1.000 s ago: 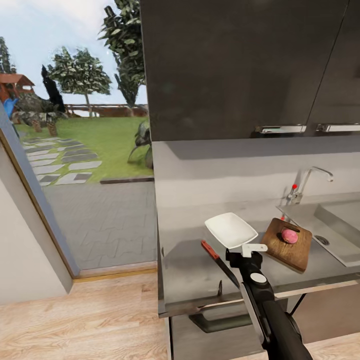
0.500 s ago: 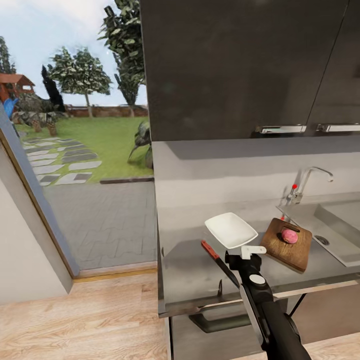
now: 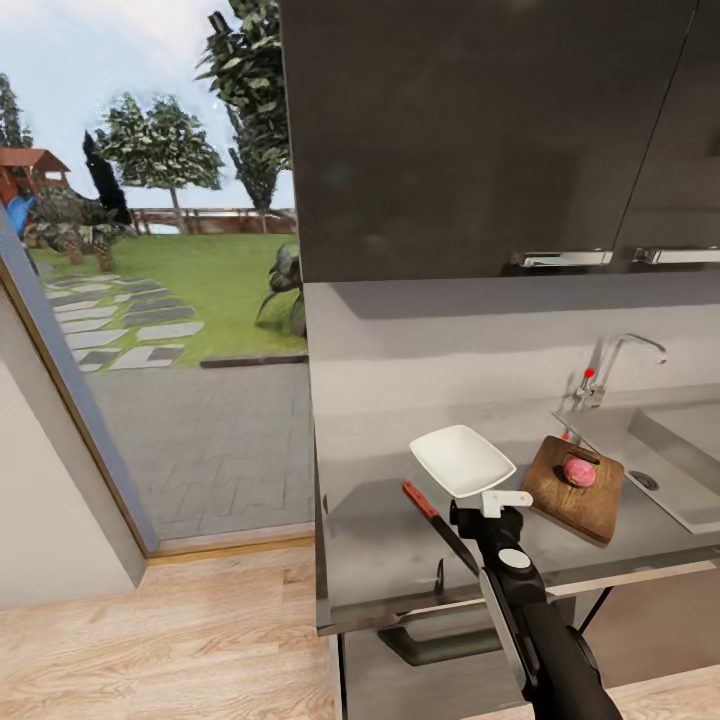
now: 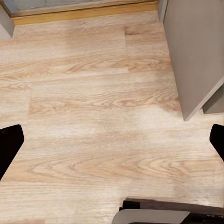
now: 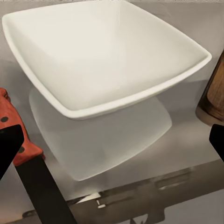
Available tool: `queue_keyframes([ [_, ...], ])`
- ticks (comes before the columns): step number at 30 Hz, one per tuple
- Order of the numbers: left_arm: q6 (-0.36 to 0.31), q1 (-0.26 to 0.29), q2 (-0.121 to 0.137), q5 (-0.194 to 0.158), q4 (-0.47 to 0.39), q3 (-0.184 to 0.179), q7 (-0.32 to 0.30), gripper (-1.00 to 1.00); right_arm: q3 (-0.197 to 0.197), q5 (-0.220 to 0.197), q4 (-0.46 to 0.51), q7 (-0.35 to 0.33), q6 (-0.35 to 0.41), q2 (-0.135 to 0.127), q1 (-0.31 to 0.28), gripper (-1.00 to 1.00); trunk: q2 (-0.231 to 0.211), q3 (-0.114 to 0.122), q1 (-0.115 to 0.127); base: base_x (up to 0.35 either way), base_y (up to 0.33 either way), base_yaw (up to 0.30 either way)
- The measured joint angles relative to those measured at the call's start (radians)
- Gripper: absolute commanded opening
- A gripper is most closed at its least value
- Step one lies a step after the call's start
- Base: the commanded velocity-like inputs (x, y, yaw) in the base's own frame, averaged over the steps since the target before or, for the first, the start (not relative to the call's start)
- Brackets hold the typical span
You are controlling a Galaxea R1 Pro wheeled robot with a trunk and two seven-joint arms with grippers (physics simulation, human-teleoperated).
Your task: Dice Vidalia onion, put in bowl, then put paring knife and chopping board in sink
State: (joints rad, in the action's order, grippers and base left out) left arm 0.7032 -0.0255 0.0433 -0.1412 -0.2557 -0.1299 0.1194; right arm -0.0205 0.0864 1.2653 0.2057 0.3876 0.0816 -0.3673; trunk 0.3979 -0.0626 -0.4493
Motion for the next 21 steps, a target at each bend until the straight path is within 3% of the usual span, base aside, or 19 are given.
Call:
queue_keyframes([
  [21, 0.0, 0.001, 0.0, 0.0, 0.0, 0.0, 0.0, 1.0, 0.001, 0.0, 0.002, 0.0, -0.005, -0.001, 0.0, 1.0, 0.0, -0.023, 0.0, 0.0, 0.0, 0.0],
])
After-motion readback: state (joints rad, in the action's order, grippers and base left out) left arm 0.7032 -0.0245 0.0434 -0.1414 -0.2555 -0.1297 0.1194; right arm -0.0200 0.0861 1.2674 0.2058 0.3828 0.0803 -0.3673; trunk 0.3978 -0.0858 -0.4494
